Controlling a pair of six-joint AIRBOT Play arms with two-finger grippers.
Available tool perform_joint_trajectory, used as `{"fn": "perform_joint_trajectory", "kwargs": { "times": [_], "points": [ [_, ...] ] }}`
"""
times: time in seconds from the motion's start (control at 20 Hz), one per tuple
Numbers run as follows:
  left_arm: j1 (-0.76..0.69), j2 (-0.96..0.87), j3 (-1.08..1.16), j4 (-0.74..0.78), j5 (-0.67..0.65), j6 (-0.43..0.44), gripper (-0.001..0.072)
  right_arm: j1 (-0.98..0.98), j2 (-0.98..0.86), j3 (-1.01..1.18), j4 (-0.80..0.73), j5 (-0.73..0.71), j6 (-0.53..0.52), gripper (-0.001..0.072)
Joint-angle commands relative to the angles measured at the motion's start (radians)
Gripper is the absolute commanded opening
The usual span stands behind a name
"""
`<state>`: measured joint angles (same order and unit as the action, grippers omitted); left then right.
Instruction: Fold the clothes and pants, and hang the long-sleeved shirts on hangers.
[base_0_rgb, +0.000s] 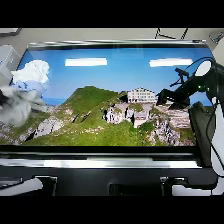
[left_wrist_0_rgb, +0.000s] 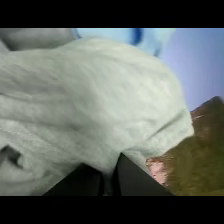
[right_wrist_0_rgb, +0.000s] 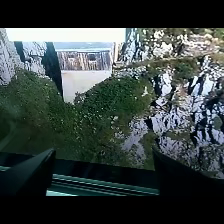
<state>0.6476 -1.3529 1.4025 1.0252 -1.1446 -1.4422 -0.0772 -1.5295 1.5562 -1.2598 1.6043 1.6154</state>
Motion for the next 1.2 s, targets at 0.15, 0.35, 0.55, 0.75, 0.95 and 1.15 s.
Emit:
{"fn": "perform_joint_trajectory", "kwargs": {
  "times": [0.15, 0.35, 0.55, 0.75, 0.95, 1.15],
  "points": [
    [-0.401, 0.588, -0.106, -0.066, 0.145, -0.050, 0.0026, 0.001, 0.000, 0.000, 0.022, 0.048, 0.000, 0.0671],
    [-0.958, 0.748, -0.393, -0.065, 0.452, -0.271, 0.0026, 0.001, 0.026, 0.000, 0.017, 0.059, -0.020, 0.0671],
    [-1.441, 0.632, -0.660, -0.065, 0.875, -0.406, 0.0026, 0.001, 0.082, 0.000, -0.069, 0.059, -0.035, 0.0671],
    [-1.491, 0.331, -0.710, -0.066, 0.818, -0.499, 0.0027, 0.001, 0.120, 0.000, -0.147, 0.062, -0.034, 0.0671],
    [-1.468, 0.098, -0.644, -0.125, 0.713, -0.470, 0.0493, 0.001, 0.120, 0.000, -0.139, 0.062, -0.034, 0.0671],
    [-1.223, 0.121, -0.491, -0.124, 0.339, -0.238, 0.0715, 0.001, 0.120, -0.010, -0.126, 0.030, -0.034, 0.0673]
  ]
}}
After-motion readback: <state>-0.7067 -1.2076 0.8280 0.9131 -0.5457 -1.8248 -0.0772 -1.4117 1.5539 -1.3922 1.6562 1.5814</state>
